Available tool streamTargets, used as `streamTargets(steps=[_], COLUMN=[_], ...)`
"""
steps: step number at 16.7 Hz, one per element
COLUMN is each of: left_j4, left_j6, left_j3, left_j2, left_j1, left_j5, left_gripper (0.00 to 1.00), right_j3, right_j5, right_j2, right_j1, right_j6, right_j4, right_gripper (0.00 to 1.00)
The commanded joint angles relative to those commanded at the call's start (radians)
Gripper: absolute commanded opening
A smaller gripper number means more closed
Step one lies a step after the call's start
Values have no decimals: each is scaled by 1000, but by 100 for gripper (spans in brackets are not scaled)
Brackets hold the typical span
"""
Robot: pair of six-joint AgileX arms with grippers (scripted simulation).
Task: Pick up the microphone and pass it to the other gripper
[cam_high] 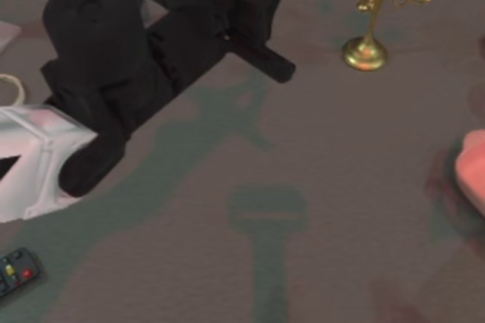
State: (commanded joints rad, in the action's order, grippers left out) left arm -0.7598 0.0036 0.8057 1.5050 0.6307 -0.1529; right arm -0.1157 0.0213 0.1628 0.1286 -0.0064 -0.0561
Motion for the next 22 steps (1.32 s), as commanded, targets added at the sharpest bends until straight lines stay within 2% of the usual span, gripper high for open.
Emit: streamTargets(steps=[9,13,16,22], left_j4=[0,0,0,0], left_j6=[0,0,0,0], left_j3=[0,0,0,0], left_j2=[0,0,0,0], left_j1=[0,0,0,0], left_j5=[0,0,0,0], left_gripper=[0,0,0,0], right_j3=[-447,-591,-639,-642], right_j5=[81,108,119,118], right_j2=[694,917,1002,1007], right_j1=[426,572,627,627], right_j6=[-8,-14,-18,-17], right_j4=[-245,-321,-343,-344], right_gripper=[100,100,100,100])
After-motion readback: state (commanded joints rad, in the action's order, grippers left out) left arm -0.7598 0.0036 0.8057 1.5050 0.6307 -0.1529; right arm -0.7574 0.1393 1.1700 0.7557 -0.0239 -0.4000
